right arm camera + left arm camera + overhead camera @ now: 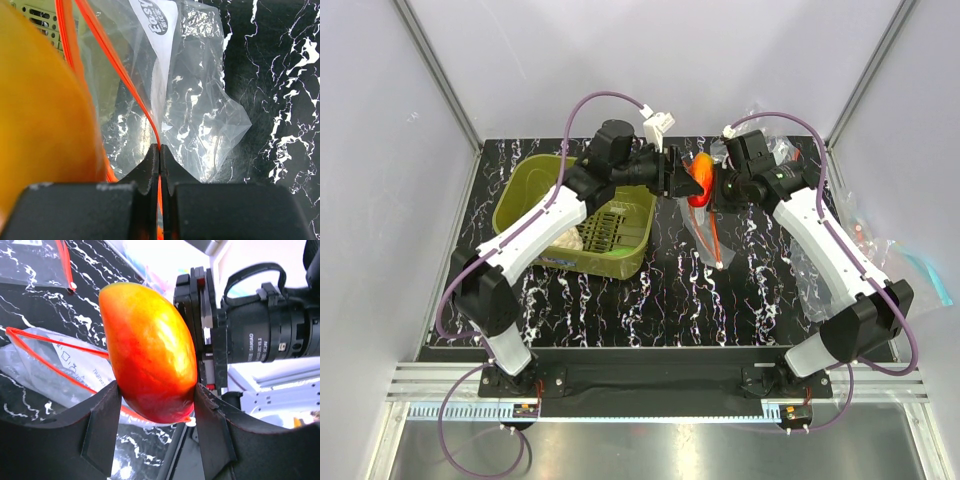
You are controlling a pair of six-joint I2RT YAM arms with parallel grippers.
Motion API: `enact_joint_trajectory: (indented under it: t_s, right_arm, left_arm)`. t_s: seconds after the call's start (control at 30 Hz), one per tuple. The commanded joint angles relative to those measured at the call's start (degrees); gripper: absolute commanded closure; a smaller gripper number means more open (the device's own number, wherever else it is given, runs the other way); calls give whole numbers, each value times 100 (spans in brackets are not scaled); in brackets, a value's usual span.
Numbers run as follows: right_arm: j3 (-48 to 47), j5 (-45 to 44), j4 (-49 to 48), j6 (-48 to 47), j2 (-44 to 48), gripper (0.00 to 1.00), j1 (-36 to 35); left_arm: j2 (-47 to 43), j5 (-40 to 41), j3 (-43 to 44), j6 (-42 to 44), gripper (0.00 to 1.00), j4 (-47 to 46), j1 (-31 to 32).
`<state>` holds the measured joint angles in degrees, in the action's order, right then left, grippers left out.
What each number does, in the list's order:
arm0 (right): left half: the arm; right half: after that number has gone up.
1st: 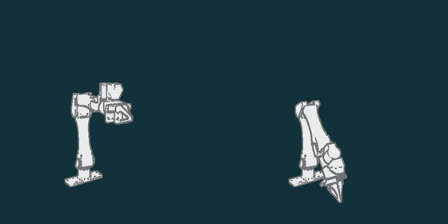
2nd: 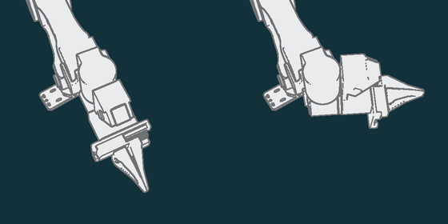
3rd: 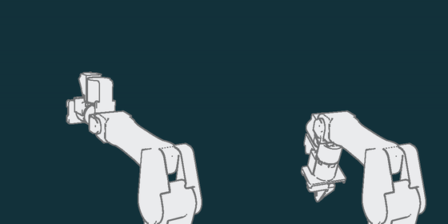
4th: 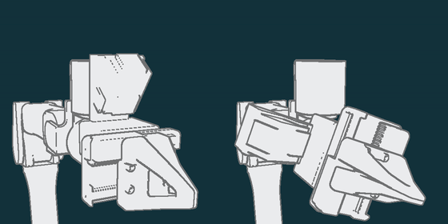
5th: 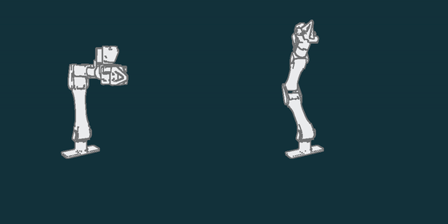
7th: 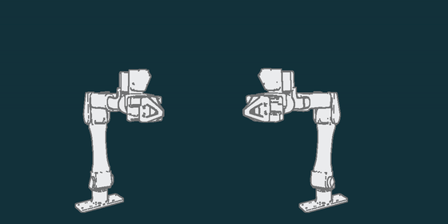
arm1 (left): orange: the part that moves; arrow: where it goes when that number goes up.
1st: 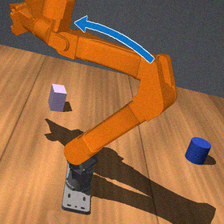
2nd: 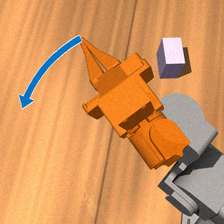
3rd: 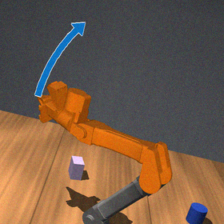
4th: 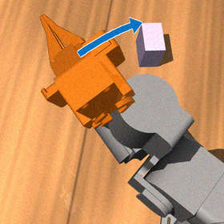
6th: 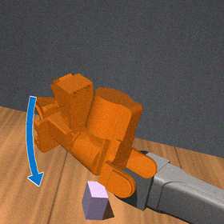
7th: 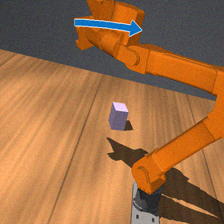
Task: Place the food in the zip-top bag and seal the zipper
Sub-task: Place the fake fruit in the zipper food storage bag.
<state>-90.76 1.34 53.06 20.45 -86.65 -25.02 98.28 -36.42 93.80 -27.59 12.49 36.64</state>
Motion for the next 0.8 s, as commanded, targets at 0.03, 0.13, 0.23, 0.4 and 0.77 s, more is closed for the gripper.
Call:
enact_joint_trajectory:
  t_s: [0.03,0.13,0.23,0.4,0.77]
  right_arm:
    - [-284,-37,38,-32,87,100,-21]
    - [-275,-99,29,-76,87,100,-30]
    - [-293,-318,12,-76,105,100,-21]
    - [-328,-468,38,-50,52,100,-21]
    - [-39,234,-348,-225,218,100,-30]
  left_arm:
    - [-133,-181,-309,-361,67,-266,71]
    - [-108,-172,-529,-361,67,110,62]
    - [-142,-67,-704,-343,68,429,62]
    - [-178,267,-548,-159,68,1175,62]
    - [903,179,1146,-123,63,2380,71]
